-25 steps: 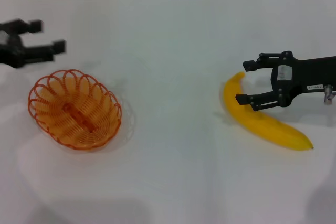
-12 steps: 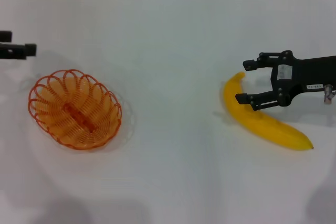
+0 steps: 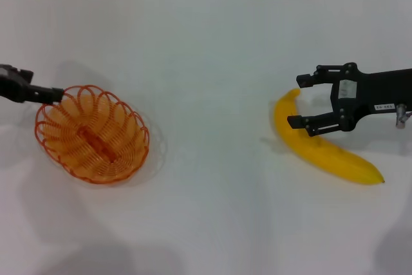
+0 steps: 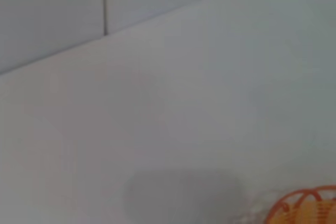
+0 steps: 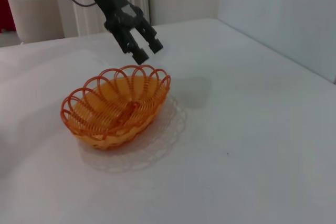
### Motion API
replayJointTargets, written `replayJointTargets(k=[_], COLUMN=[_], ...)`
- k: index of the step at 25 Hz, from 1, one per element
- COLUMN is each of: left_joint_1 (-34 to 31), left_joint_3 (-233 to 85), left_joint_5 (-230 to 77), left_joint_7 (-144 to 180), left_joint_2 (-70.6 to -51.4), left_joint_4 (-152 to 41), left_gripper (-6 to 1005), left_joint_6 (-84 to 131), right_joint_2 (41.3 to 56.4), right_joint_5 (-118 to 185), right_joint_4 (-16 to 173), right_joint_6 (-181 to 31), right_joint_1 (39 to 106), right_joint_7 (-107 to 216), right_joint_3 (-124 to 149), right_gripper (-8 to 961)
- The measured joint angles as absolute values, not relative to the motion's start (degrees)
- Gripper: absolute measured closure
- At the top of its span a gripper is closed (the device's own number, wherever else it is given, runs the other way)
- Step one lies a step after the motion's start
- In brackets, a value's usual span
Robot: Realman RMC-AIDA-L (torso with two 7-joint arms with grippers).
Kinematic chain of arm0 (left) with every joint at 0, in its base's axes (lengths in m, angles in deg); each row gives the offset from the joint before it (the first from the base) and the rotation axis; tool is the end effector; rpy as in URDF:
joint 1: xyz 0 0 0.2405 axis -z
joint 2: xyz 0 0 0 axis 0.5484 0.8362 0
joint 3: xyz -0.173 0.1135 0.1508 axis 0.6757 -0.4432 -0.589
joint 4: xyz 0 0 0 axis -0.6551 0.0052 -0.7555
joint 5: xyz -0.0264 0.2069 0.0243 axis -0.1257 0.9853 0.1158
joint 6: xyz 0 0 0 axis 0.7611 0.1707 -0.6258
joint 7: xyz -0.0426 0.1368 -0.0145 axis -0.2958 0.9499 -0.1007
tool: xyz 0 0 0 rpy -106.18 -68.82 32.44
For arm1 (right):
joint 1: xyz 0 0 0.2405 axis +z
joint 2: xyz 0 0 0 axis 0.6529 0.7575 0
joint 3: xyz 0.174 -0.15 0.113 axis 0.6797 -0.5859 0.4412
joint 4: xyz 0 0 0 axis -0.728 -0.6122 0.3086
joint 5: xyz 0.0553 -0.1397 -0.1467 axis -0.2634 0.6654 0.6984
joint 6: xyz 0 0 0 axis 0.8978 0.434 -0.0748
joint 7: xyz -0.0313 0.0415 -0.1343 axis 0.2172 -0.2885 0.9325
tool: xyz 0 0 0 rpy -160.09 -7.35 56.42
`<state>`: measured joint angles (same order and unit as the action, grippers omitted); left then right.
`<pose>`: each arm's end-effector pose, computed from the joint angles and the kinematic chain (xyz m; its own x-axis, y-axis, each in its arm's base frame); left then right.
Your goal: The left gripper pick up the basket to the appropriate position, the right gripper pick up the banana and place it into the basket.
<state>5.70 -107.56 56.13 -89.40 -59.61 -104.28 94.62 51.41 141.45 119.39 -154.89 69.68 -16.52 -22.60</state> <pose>-0.2820 0.3983 0.0751 0.7905 0.5991 0.1277 0.5812 -0.6678 -0.4650 0.2860 0.3345 0.0322 0.9408 -0.2086 -0.2672 -0.2808 -0.9211 -0.2698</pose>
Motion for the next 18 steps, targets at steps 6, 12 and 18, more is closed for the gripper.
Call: replayJointTargets(k=[6,12,18], left_joint_1=[6.9,7.9,8.4], left_joint_3=[-108.5,-108.8,-110.3], left_joint_5=[60.1,60.3,60.4], left_joint_7=[-89.1,-88.4,-88.0], left_joint_2=[-62.18,-62.29,-62.30], left_joint_4=[-104.3,-102.5,-100.2], left_gripper=[105,106,105], left_joint_6=[92.2,91.9,90.1], right_joint_2=[51.41,51.41,51.41], right_joint_5=[141.5,141.5,141.8], right_joint_4=[119.5,119.1,119.1], right_joint_6=[-154.9,-154.7,-154.6], right_joint_1=[69.7,70.1,70.3], right_joint_7=[-16.5,-16.5,-16.5], right_joint_3=[-22.8,-22.8,-22.9], right_gripper=[66,67,67])
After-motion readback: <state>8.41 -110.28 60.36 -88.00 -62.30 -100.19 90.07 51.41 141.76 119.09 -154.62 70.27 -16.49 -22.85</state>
